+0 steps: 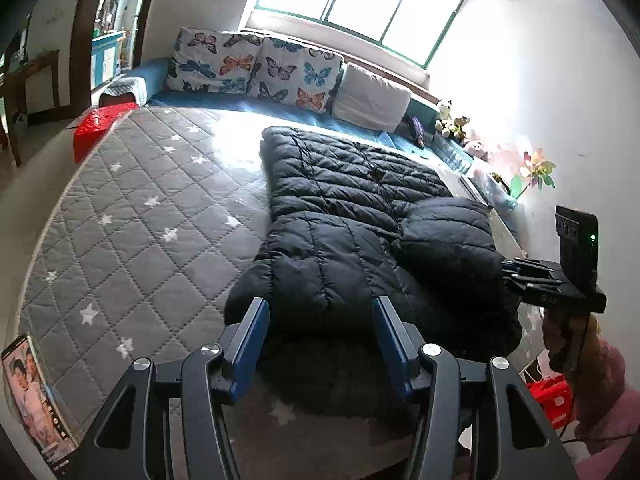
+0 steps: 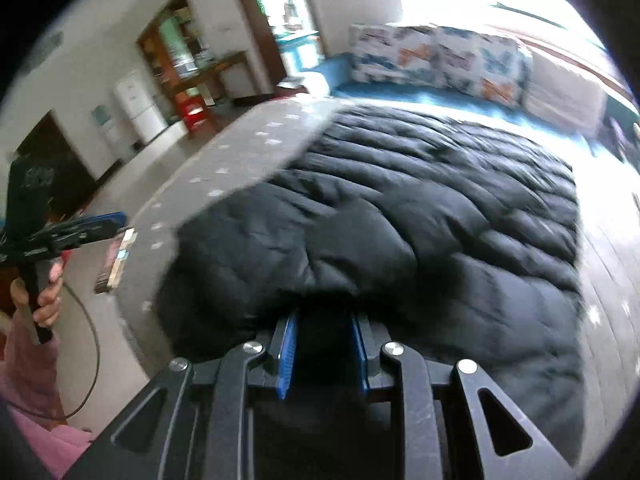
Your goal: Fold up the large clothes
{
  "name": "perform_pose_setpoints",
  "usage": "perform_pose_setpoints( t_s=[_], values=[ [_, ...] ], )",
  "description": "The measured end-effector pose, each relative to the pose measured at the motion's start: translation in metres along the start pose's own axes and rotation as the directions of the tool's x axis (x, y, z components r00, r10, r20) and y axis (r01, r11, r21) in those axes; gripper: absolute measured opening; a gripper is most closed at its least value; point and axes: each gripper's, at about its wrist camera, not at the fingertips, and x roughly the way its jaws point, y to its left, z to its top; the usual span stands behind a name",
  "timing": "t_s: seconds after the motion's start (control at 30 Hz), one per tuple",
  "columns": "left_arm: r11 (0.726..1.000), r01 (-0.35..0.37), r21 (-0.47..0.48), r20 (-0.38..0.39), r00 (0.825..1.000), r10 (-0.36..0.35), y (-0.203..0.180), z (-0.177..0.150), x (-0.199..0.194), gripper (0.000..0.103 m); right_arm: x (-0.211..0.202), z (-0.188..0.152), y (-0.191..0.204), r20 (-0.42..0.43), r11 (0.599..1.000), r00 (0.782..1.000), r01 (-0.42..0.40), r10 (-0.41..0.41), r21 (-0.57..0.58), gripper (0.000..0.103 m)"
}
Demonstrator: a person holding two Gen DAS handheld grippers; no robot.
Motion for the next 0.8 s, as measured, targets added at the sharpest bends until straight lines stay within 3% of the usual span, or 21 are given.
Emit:
perform_pose_setpoints(
  t_s=[0.2, 0.47, 0.57, 0.63, 0.8],
  values=[
    [0.999, 0.050, 0.004, 0.036, 0.998, -0.050, -0.003, -0.009, -0.020, 0.066, 0.014, 0.009, 0.049, 0.018, 0.977, 0.996, 0.089, -0.087, -0.192, 0.027],
    [0.991, 0.136, -0.006, -0.052, 0.989, -0.136, -0.025, -0.010, 0.015, 0.066, -0.012, -0.002, 0.027, 0.045, 0.988, 0.996, 0.085, -0.080, -0.127, 0.027],
    [0.989, 0.145, -0.007, -0.073, 0.987, -0.145, -0.032, -0.012, 0.032, 0.066, -0.027, -0.010, 0.014, 0.058, 0.987, 0.991, 0.123, -0.117, -0.101, 0.027],
    [0.993, 0.110, -0.034, -0.096, 0.989, -0.113, -0.031, -0.013, 0.044, 0.066, -0.036, -0.016, 0.001, 0.054, 0.986, 0.988, 0.150, -0.147, -0.078, 0.027],
    [0.976, 0.136, -0.168, -0.094, 0.984, -0.154, -0.014, -0.014, 0.057, 0.066, -0.053, -0.035, -0.040, 0.029, 0.965, 0.965, 0.260, -0.260, -0.015, 0.027]
  ],
)
